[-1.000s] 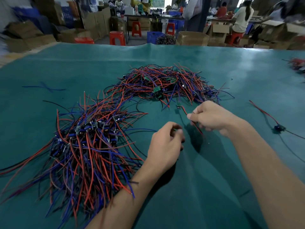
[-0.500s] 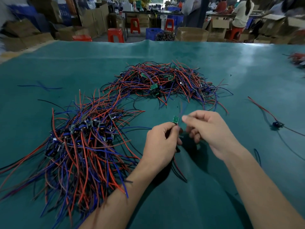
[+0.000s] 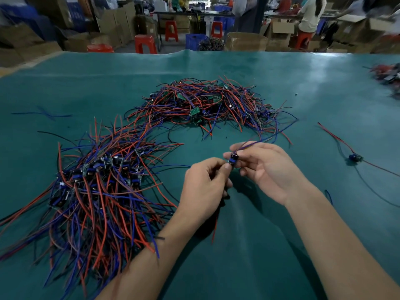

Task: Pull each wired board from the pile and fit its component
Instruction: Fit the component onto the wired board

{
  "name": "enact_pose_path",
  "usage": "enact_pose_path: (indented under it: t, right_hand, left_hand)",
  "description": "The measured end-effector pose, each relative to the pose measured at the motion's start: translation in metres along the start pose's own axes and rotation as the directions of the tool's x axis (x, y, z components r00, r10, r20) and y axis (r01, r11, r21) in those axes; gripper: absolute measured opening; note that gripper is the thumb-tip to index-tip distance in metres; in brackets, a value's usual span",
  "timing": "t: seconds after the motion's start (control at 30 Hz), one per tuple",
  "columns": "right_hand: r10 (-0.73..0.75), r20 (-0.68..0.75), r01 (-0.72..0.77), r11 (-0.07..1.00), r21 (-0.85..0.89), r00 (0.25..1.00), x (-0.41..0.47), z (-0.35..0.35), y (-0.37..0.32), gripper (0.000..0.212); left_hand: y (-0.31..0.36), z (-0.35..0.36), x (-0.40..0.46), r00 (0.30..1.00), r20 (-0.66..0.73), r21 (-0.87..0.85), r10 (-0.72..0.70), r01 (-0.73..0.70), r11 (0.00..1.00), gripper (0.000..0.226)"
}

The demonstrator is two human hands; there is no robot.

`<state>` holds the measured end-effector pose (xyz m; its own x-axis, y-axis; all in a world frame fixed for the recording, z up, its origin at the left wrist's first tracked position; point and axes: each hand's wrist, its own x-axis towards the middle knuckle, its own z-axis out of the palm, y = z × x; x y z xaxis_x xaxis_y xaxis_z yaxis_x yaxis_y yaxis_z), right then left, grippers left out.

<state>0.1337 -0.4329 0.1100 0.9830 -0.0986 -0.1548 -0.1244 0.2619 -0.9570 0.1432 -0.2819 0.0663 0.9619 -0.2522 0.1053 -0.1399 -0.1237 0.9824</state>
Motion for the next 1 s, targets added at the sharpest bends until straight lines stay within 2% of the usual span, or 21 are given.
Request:
enact_pose_path:
  t: [0.13, 0.3, 0.43, 0.57, 0.67, 0.73, 0.77, 0.8, 0.87, 0.93, 1.0]
  right_hand:
    - [-0.004, 0.035, 0.004, 1.000, 0.020, 0.999, -0.001, 0.003, 0.003, 0.013]
    - [-0.062, -0.033, 0.058, 0.992, -0.113, 0.998, -0.001, 0.003, 0.007, 0.009]
    - [-0.300, -0.146, 0.208, 0.870, -0.447, 0.943, 0.005, -0.011, 0.003, 0.015]
    - [-0.469, -0.254, 0.270, 0.787, -0.555, 0.846, 0.011, -0.031, 0.001, 0.022]
    - [-0.487, -0.459, 0.324, 0.862, -0.390, 0.743, 0.015, -0.043, -0.003, 0.023]
    - [-0.408, -0.638, 0.329, 0.911, -0.247, 0.653, 0.016, -0.051, -0.006, 0.023]
    - [-0.348, -0.692, 0.307, 0.933, -0.189, 0.632, 0.016, -0.051, -0.006, 0.023]
    - [-0.288, -0.704, 0.270, 0.952, -0.141, 0.649, 0.016, -0.049, -0.005, 0.024]
    - [-0.215, -0.594, 0.174, 0.977, -0.127, 0.775, 0.013, -0.033, 0.001, 0.027]
    - [-0.194, -0.354, 0.115, 0.966, -0.231, 0.915, 0.008, -0.010, 0.009, 0.029]
    - [-0.244, -0.131, 0.187, 0.921, -0.341, 0.961, 0.002, 0.010, 0.016, 0.022]
  left_hand:
    - [-0.001, -0.001, -0.001, 0.999, -0.049, -0.044, 0.000, -0.002, 0.999, 0.019]
    - [-0.003, -0.003, 0.000, 0.997, -0.062, -0.010, 0.053, -0.054, 0.998, 0.019]
    - [-0.001, 0.000, -0.001, 0.999, 0.020, 0.021, 0.045, -0.045, 0.999, 0.019]
    - [0.002, 0.000, -0.001, 0.997, 0.065, 0.011, 0.030, -0.030, 0.999, 0.018]
    - [0.003, 0.000, -0.003, 0.997, 0.068, 0.018, 0.034, -0.036, 0.999, 0.018]
    - [0.003, 0.000, -0.003, 0.999, 0.007, 0.002, 0.038, -0.038, 0.999, 0.020]
    - [0.003, -0.001, -0.003, 0.998, -0.041, -0.011, 0.039, -0.040, 0.999, 0.020]
    - [0.002, -0.001, -0.002, 0.995, -0.086, -0.023, 0.043, -0.045, 0.999, 0.020]
    - [0.002, -0.002, -0.001, 0.989, -0.135, -0.042, 0.056, -0.062, 0.997, 0.020]
    - [0.002, -0.002, -0.002, 0.989, -0.135, -0.070, 0.063, -0.073, 0.995, 0.019]
    - [0.003, -0.002, -0.002, 0.990, -0.112, -0.071, 0.084, -0.092, 0.993, 0.020]
